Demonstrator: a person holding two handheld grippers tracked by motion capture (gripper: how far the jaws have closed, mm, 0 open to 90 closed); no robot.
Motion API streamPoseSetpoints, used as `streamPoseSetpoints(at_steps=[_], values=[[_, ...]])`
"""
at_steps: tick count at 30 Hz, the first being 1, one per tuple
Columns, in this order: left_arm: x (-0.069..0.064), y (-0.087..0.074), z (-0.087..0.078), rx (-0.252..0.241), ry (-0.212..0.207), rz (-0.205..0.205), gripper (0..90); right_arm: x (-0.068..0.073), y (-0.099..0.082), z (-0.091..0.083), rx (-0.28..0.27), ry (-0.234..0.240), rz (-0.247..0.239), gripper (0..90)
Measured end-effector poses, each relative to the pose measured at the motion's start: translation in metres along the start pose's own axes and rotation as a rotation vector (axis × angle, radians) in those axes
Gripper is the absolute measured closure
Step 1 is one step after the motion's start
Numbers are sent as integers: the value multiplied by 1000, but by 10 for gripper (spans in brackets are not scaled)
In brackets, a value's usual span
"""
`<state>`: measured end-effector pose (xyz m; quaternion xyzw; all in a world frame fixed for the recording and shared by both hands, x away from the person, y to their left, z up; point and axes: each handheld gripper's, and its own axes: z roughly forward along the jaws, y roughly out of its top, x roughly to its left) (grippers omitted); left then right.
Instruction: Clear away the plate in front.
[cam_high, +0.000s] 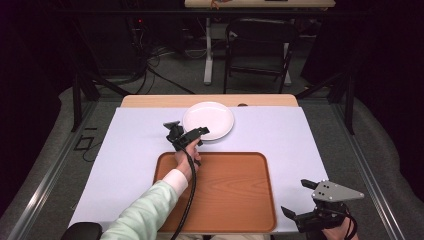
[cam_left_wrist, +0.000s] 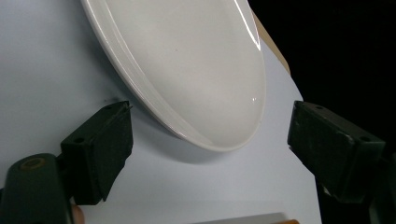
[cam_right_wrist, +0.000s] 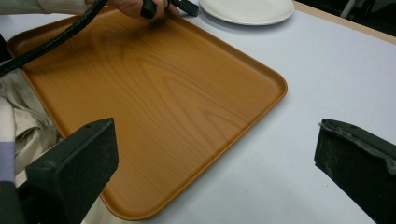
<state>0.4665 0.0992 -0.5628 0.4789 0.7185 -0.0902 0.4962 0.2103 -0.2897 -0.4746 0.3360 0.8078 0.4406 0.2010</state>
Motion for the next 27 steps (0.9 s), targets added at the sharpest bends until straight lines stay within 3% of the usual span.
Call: streamPoseSetpoints(at_steps=[9, 19, 27], values=[[7, 3, 3, -57, -20, -90, 267, 0, 0, 1, 9, 10, -3, 0], [10, 1, 5, -81, 25, -117, 461, 0, 1, 1, 14, 9, -2, 0], [15, 1, 7, -97, 35, -145, 611, 0, 1, 2, 20, 14, -3, 0]])
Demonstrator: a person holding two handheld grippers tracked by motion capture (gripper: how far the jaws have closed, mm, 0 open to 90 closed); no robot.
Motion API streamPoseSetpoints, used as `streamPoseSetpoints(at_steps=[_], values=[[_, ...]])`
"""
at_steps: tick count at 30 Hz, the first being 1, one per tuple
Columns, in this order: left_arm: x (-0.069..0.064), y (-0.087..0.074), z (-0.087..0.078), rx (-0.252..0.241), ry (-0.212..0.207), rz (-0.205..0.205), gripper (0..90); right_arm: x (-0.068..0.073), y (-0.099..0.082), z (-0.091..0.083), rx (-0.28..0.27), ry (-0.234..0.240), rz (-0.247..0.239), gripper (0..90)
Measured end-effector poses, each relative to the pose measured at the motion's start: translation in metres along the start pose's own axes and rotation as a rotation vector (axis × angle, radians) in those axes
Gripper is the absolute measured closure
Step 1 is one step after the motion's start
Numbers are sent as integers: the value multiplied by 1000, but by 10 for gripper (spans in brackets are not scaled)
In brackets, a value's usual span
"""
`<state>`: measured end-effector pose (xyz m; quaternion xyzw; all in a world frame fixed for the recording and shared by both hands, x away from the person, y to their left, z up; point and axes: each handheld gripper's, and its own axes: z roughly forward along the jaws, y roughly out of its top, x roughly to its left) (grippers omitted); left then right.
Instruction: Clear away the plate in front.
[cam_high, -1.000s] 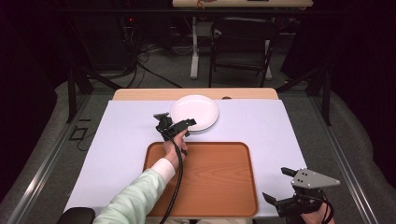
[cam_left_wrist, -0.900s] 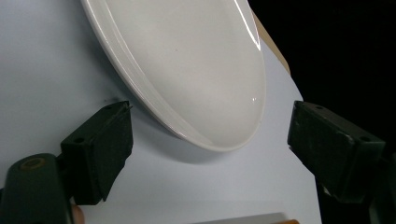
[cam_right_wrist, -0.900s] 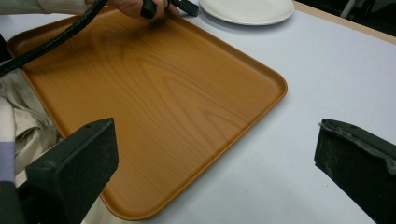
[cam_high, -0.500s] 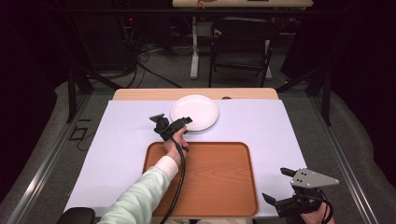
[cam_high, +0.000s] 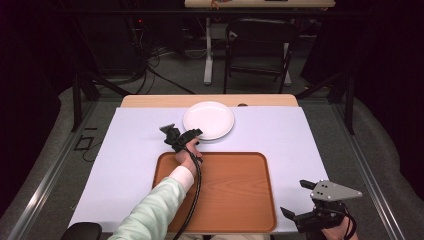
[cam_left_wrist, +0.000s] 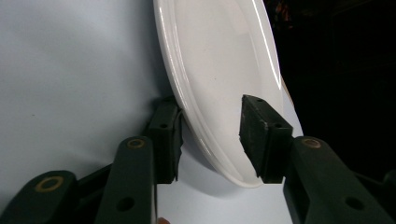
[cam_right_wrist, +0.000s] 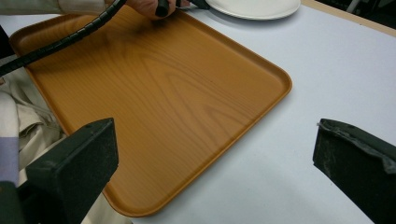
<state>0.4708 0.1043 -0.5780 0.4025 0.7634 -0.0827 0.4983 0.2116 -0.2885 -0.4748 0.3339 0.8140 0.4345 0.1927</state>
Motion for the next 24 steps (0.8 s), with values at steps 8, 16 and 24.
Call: streamPoseSetpoints(at_steps=[8, 16, 24], values=[[4, 0, 1, -6, 17, 2, 764, 0, 0, 1, 8, 1, 1, 0], [4, 2, 1, 13, 14, 52, 768, 0, 0, 1, 13, 0, 4, 0], [-2, 6, -3, -10, -34, 138, 820, 0, 0, 1, 13, 0, 6, 0]])
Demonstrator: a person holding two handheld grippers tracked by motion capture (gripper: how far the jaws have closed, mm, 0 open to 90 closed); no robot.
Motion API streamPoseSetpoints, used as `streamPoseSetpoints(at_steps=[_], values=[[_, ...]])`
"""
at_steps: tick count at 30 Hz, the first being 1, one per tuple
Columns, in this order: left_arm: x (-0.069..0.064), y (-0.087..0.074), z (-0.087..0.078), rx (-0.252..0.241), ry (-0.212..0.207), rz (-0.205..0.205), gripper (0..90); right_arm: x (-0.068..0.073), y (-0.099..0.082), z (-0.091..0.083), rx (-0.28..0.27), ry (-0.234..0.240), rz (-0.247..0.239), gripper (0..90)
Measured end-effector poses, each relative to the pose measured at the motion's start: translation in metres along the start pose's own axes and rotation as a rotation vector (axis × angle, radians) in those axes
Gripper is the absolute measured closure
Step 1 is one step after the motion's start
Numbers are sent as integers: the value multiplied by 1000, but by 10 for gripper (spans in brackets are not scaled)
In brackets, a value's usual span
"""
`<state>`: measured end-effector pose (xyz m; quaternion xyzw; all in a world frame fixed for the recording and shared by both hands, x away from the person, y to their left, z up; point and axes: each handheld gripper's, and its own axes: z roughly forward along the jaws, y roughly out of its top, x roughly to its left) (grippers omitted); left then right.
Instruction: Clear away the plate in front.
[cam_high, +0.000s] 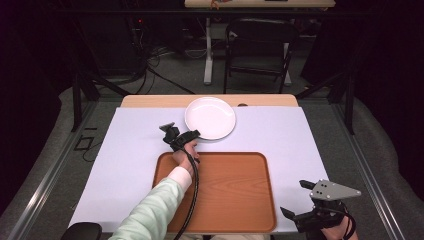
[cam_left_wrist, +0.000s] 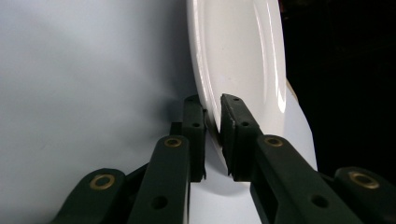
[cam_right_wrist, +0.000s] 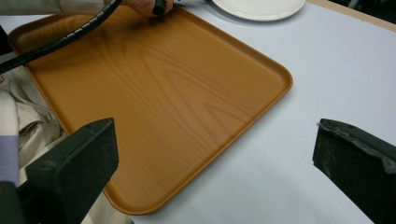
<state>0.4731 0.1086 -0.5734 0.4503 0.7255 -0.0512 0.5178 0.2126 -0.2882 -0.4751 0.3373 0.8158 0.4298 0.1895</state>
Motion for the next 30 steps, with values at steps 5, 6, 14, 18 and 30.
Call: streamPoseSetpoints(at_steps=[5, 6, 14, 18, 30], values=[[-4, 4, -3, -13, -52, 91, 856, 0, 0, 0, 0, 1, -1, 0], [-3, 5, -3, -16, -59, 99, 860, 0, 0, 0, 1, 1, -1, 0], [-10, 12, -6, -18, -88, 175, 869, 0, 0, 0, 2, 1, -1, 0], [-16, 14, -9, -30, -77, 232, 870, 0, 0, 0, 6, 1, 0, 0], [-18, 18, -14, -7, -74, 253, 871, -2, 1, 2, 24, 20, 20, 0]])
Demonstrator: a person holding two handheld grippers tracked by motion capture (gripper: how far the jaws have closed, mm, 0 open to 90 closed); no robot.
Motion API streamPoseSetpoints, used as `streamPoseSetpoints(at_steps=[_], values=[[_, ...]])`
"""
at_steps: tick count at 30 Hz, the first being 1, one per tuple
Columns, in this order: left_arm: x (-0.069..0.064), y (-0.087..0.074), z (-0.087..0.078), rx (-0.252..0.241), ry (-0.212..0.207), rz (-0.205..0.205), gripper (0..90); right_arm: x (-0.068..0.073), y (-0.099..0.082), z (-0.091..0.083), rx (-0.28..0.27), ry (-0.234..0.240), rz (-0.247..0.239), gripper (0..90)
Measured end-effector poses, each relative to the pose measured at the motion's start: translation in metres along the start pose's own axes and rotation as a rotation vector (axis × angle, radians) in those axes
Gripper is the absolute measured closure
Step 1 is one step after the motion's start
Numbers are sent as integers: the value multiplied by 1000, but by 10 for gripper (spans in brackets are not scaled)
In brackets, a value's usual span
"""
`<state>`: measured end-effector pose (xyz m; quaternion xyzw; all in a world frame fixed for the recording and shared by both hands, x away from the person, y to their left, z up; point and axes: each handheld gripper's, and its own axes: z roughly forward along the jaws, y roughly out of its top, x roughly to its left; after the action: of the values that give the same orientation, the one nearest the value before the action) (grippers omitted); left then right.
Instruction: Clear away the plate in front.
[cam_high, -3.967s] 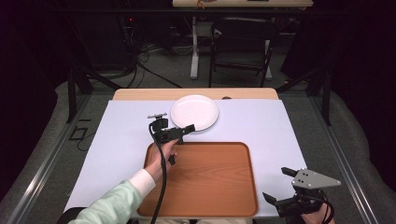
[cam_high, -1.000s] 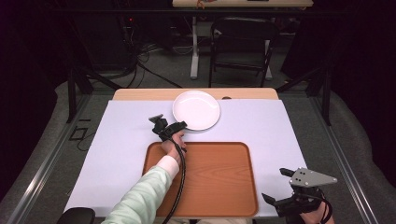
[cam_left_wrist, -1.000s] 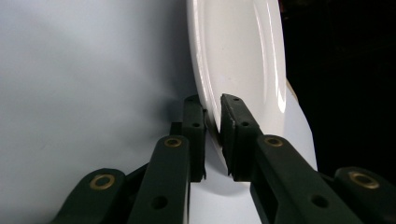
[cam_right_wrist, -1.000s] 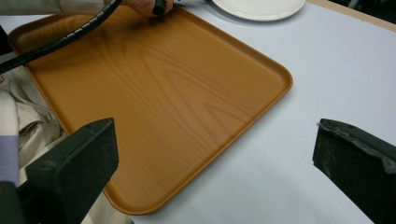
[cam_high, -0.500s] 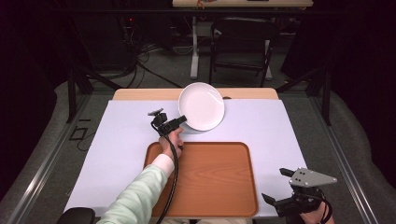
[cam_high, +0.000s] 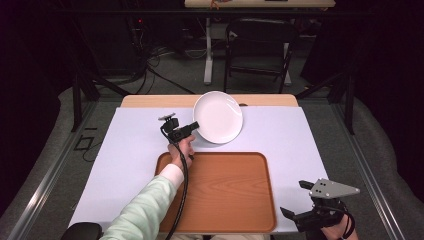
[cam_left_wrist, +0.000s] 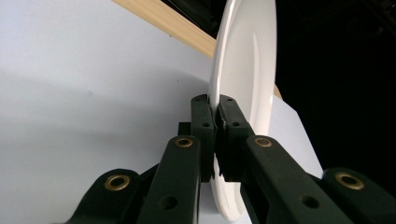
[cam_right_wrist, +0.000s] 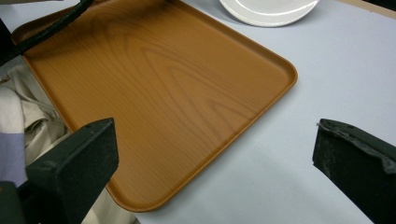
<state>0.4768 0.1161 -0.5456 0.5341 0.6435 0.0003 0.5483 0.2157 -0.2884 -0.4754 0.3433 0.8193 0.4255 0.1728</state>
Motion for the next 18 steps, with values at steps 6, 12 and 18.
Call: streamPoseSetpoints(at_steps=[6, 12, 18], values=[[0, 3, -4, 12, -16, -11, 870, -1, 0, 0, 8, -1, 11, 0], [-7, 7, -9, 27, -46, 5, 870, -7, 4, 4, 38, -19, 83, 0], [-17, 16, -20, 29, -81, 36, 870, -20, 23, 20, 60, -33, 163, 0]])
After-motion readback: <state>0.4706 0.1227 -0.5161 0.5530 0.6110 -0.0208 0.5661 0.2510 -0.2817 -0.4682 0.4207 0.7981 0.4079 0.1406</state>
